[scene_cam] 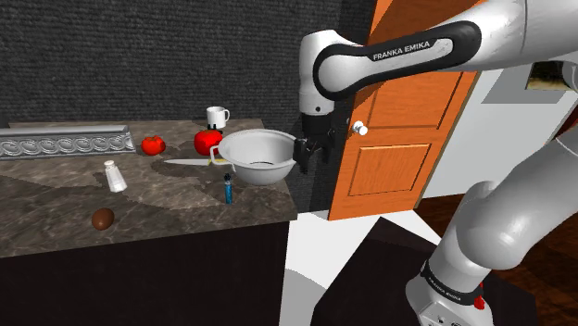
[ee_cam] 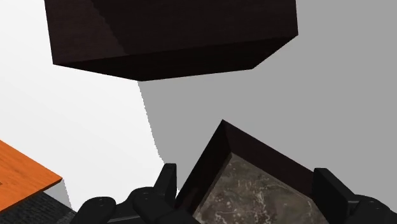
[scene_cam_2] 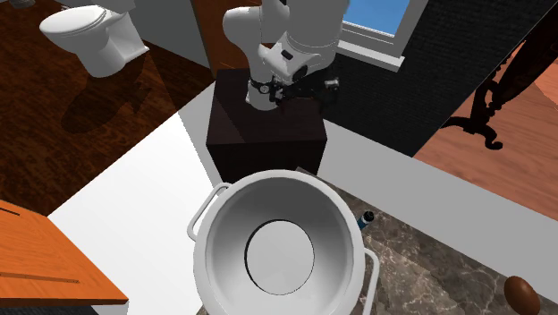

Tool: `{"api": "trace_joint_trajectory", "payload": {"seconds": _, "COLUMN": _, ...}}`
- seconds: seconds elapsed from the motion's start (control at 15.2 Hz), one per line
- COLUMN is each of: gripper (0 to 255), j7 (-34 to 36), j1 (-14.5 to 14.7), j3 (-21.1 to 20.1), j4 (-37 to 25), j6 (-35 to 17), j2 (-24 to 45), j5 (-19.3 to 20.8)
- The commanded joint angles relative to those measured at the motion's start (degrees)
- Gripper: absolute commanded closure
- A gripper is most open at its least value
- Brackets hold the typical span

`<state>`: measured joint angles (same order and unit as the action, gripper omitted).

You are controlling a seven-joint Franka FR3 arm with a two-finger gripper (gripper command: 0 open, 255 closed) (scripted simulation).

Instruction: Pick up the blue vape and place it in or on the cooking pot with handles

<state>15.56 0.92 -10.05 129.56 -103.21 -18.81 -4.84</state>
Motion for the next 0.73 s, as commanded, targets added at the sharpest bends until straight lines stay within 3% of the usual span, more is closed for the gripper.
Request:
{"api": "trace_joint_trajectory", "payload": {"seconds": 0.0, "gripper": 0, "j7": 1.89, "j1": 0.24, "j3": -1.12, "j4": -2.67, "j6": -2.03, "j2": 3.83, "j5": 0.12}}
{"api": "trace_joint_trajectory", "payload": {"seconds": 0.66, "gripper": 0, "j7": 10.89, "j1": 2.02, "j3": -4.59, "j4": -19.10, "j6": -9.25, "j2": 23.93, "j5": 4.49}}
